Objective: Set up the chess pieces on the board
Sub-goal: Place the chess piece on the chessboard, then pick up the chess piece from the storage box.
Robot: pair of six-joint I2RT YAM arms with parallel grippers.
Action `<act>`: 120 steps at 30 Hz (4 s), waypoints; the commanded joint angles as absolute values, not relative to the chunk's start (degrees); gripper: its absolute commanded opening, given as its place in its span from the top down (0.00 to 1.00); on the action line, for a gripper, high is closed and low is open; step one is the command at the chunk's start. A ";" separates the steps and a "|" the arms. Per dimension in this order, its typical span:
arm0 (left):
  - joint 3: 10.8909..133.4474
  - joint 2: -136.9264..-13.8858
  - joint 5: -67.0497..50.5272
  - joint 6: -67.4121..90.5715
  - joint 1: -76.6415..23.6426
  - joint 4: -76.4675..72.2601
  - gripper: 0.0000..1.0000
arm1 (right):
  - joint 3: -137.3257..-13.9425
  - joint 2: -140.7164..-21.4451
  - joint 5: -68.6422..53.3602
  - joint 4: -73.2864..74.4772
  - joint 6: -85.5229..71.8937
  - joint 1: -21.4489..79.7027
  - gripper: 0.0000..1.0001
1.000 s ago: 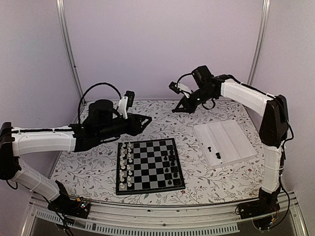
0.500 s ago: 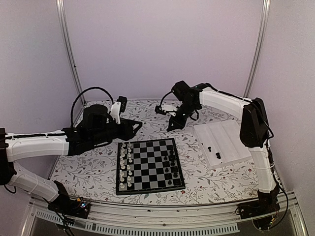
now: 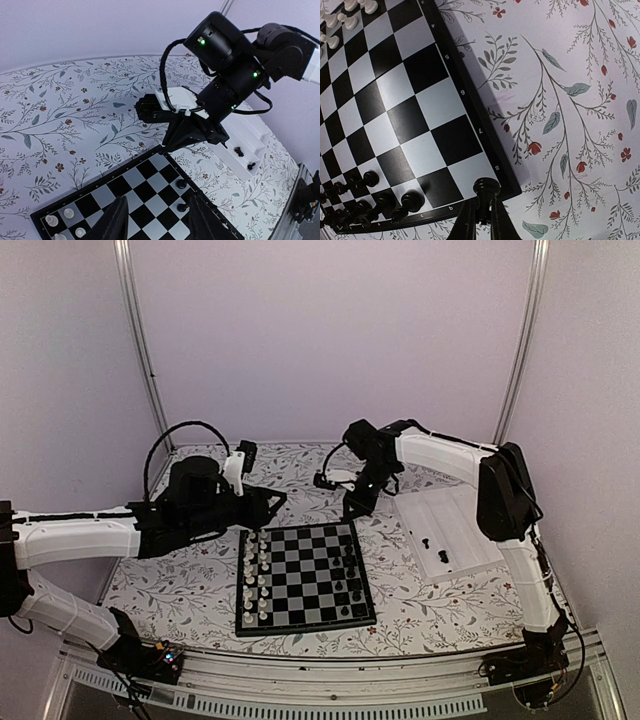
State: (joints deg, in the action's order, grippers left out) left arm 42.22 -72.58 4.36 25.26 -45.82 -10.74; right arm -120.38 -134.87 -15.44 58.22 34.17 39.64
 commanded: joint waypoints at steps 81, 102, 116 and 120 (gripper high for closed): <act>43.16 -77.55 0.44 26.43 -43.95 -12.54 0.56 | -121.18 -137.46 -16.85 58.17 33.05 40.80 0.95; 43.07 -78.14 -1.11 27.07 -43.94 -13.34 0.56 | -118.39 -135.49 -16.86 57.32 32.37 40.75 0.78; 47.87 -79.39 -2.43 24.76 -43.95 -9.67 0.56 | -118.88 -123.12 -24.36 56.55 31.03 38.96 0.59; 51.48 -80.95 -4.12 21.81 -44.20 -8.71 0.56 | -110.79 -115.60 -24.55 54.97 31.73 35.45 0.59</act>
